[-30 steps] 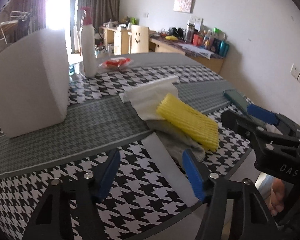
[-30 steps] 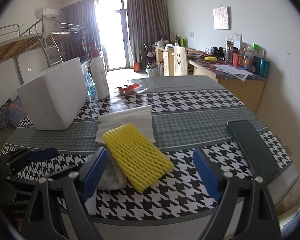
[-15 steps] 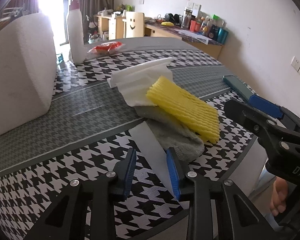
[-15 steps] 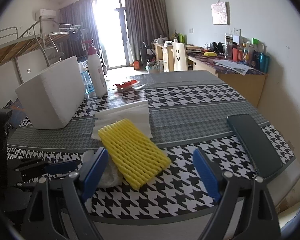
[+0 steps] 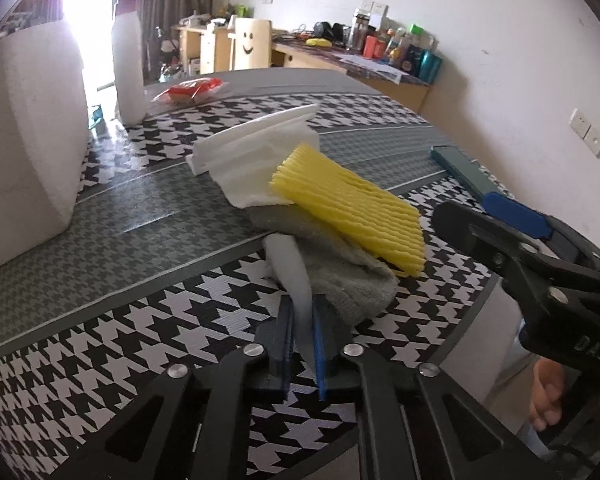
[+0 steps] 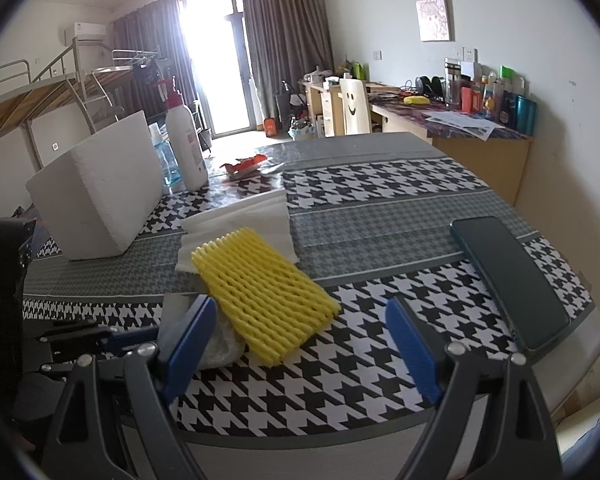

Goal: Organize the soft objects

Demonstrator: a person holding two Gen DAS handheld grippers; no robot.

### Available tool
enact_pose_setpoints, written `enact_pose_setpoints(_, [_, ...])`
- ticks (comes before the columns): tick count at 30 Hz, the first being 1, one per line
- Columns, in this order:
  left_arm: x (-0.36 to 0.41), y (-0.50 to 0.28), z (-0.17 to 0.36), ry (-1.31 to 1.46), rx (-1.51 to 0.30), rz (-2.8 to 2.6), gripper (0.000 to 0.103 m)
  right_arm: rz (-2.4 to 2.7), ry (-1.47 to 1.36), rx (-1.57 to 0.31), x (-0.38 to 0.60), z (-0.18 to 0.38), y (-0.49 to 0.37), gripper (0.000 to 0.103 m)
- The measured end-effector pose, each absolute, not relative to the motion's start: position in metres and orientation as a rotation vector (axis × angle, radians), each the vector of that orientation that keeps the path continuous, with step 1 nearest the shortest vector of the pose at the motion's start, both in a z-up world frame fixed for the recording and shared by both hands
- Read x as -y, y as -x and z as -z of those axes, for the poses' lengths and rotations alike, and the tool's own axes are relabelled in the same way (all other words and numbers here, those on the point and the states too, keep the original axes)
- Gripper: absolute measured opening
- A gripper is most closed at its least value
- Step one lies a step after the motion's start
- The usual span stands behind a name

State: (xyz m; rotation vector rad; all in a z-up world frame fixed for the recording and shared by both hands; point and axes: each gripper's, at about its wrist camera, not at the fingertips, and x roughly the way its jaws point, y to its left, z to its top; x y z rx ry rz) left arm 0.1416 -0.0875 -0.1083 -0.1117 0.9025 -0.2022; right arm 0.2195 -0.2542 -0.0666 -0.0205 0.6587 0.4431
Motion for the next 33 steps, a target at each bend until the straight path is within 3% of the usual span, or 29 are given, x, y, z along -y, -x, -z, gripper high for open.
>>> enact_pose_setpoints(22, [0.059, -0.124, 0.089, 0.118, -0.819, 0.180, 0.009, -0.523, 0.051, -0.702, 0.222, 0.075, -0.228, 0.088])
enact_pose_setpoints(31, [0.053, -0.124, 0.089, 0.122, -0.826, 0.170, 0.009, -0.548, 0.059, -0.778, 0.213, 0.088, -0.238, 0.060])
enact_pose_setpoints(33, [0.052, -0.124, 0.090, 0.126, -0.827, 0.171, 0.009, -0.550, 0.055, -0.798, 0.214, 0.092, -0.241, 0.049])
